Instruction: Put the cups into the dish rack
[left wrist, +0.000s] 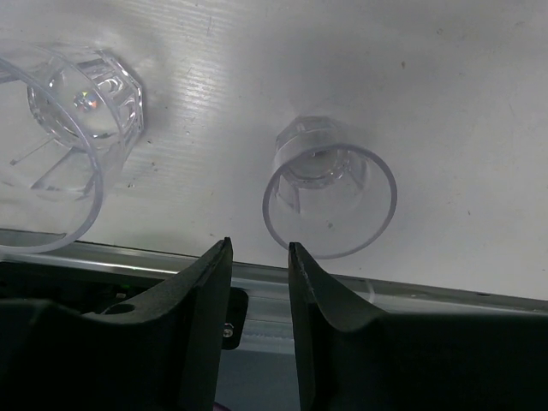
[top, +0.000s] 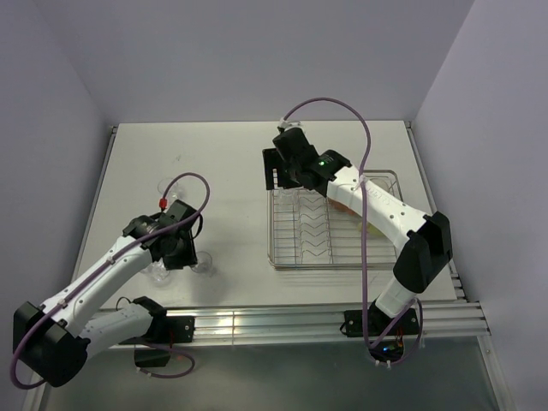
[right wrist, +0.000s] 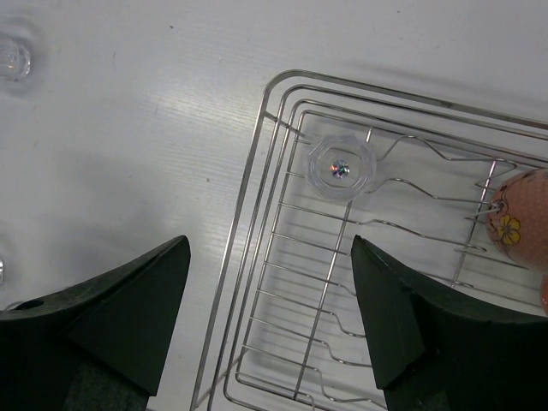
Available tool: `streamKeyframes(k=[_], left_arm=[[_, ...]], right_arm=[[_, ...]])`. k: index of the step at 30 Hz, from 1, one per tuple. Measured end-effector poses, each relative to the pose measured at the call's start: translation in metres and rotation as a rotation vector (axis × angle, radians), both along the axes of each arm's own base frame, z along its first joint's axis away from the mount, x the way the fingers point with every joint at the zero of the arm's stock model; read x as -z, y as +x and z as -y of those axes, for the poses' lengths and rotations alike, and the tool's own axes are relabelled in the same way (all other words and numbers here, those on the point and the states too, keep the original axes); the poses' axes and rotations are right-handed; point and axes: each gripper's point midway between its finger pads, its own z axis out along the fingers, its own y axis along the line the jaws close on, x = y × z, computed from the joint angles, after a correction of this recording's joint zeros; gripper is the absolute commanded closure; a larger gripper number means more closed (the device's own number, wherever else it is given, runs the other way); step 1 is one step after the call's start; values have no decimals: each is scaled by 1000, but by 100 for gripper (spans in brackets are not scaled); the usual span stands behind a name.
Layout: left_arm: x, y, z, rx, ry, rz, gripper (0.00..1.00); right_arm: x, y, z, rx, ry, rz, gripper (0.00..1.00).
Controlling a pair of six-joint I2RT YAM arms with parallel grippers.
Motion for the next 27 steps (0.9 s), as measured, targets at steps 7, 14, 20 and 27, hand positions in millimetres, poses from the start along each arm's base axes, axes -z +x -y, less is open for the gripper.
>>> streamKeyframes(k=[7, 14, 20, 27], left_arm=[[9, 7, 2, -4, 44, -51, 59], [13, 14, 4, -5, 69, -73, 59], [20, 15, 3, 4, 88, -106, 60], [26, 18, 5, 15, 73, -138, 65]], right_arm=[[9, -2, -2, -18, 0, -9, 16], [20, -5, -2, -31, -7, -24, 17], [15, -8, -2, -40, 9, -14, 16], [1, -10, 0, -42, 36, 21, 16]])
